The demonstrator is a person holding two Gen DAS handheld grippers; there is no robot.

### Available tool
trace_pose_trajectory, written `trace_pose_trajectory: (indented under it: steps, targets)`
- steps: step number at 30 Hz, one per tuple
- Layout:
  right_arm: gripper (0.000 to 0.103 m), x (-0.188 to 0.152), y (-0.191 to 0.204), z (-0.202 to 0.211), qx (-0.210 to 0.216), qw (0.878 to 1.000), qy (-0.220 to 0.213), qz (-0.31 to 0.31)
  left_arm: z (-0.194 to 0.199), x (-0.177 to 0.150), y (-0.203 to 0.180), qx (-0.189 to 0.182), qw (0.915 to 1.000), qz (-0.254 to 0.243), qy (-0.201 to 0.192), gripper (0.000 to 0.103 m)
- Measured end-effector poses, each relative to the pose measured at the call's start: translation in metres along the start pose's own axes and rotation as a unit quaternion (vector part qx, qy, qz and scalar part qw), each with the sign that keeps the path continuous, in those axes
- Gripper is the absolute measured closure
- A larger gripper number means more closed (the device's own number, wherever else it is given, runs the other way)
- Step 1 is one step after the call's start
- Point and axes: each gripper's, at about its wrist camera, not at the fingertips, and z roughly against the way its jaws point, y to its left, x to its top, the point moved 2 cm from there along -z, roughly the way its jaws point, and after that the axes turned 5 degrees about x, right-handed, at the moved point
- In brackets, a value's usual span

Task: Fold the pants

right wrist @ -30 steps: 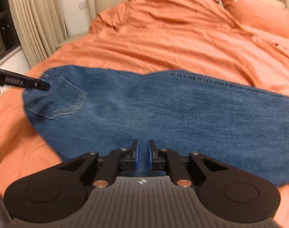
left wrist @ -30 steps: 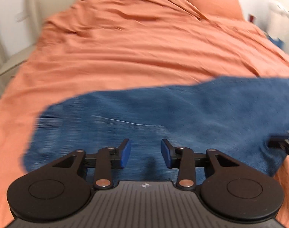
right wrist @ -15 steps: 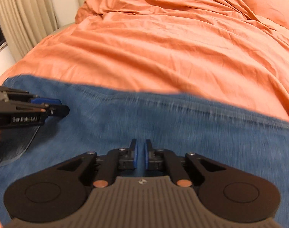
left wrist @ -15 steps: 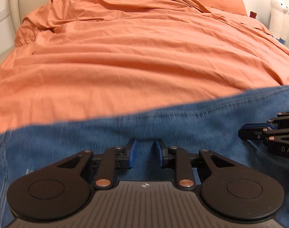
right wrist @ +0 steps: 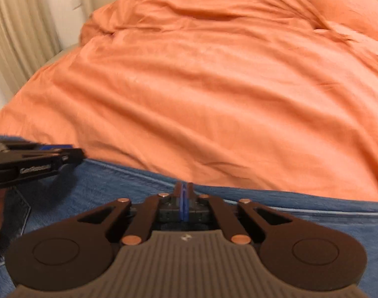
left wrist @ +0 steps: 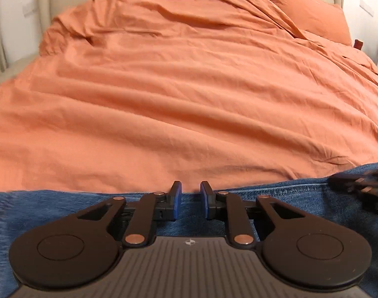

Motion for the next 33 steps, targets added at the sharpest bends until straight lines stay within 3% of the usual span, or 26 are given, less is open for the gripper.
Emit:
trace_pose_trajectory:
  steps: [1,2,9,14,18,20,23,29,33]
  targets:
    - [0.083,0.001,-0.003,0.011,-0.006,1.000,-0.008,0.000,0.008,0.001,-0.001,0.005,1.0000,-0.007,-0.005,0.078]
    - [0.079,0.002,-0.008,0.023,-0.006,1.000,-0.016,-0.003,0.017,0.002,-0.002,0.007,0.9998,-0.013,-0.009,0.078]
    - [0.075,-0.026,-0.077,0.136,-0.023,0.994,-0.056,-0.092,0.077,0.008,-0.048,-0.013,0.9981,-0.057,-0.016,0.074]
    - [0.072,-0.068,-0.160,0.216,-0.056,0.980,-0.071,-0.175,0.101,0.008,-0.104,-0.051,0.9938,-0.097,-0.017,0.074]
    - [0.066,-0.105,-0.242,0.279,-0.090,0.958,-0.086,-0.259,0.107,0.004,-0.151,-0.085,0.9890,-0.119,-0.016,0.074]
    - [0.053,-0.123,-0.280,0.304,-0.103,0.944,-0.094,-0.299,0.106,0.001,-0.175,-0.097,0.9854,-0.139,-0.015,0.074]
    - [0.052,-0.154,-0.329,0.330,-0.104,0.920,-0.106,-0.362,0.098,-0.005,-0.211,-0.107,0.9794,-0.171,-0.010,0.074]
    - [0.052,-0.213,-0.399,0.341,-0.077,0.872,-0.131,-0.465,0.061,-0.019,-0.260,-0.106,0.9718,-0.210,0.020,0.074]
    - [0.052,-0.233,-0.429,0.328,-0.048,0.843,-0.153,-0.514,0.036,-0.019,-0.274,-0.105,0.9729,-0.204,0.025,0.074]
